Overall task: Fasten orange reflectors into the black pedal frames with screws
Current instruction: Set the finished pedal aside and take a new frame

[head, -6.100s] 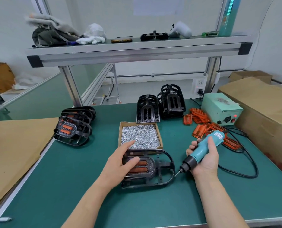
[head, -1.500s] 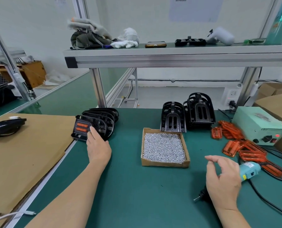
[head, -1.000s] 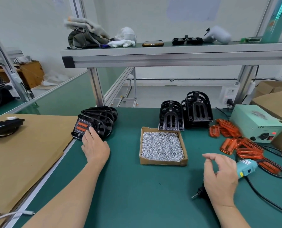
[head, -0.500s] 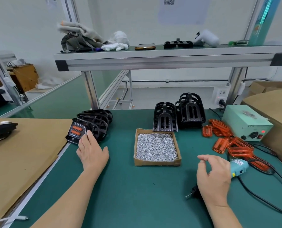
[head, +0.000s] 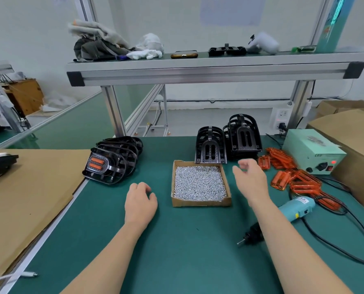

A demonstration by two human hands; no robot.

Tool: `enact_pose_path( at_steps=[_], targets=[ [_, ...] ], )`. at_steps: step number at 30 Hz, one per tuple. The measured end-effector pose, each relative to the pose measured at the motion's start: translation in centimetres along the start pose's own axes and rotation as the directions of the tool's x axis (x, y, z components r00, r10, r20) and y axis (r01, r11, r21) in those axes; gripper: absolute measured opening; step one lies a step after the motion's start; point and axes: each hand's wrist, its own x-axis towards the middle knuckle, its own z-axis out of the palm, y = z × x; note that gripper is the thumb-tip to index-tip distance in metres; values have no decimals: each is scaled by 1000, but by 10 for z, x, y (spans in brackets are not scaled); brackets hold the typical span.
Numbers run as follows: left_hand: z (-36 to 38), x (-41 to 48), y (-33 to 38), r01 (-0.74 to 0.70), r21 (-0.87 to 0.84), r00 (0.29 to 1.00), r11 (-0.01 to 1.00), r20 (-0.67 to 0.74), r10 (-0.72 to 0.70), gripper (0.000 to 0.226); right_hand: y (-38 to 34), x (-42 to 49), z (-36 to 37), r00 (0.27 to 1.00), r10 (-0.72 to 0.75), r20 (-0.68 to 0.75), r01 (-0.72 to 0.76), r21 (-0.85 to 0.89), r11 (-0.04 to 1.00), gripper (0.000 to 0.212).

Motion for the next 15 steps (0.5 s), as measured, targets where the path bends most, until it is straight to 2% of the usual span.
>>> enact_pose_path(
  at_steps=[3,6,11,15],
  targets=[
    [-1,-1,3,13,-7,1000,1000,13,-13,4,-5,40,18,987,156,30,-157,35,987,40],
    [-2,-2,2,27,-29,1000,999,5,-27,4,2,65,33,966,254,47,-257,60,965,41],
    [-1,-2,-1,55,-54,998,997,-7,-56,6,13,80,45,961,276,21,-277,84,957,40],
    [-1,-2,-2,59,-65,998,996,-14,-60,8,14,83,45,960,275,61,-281,147,948,33]
  ],
)
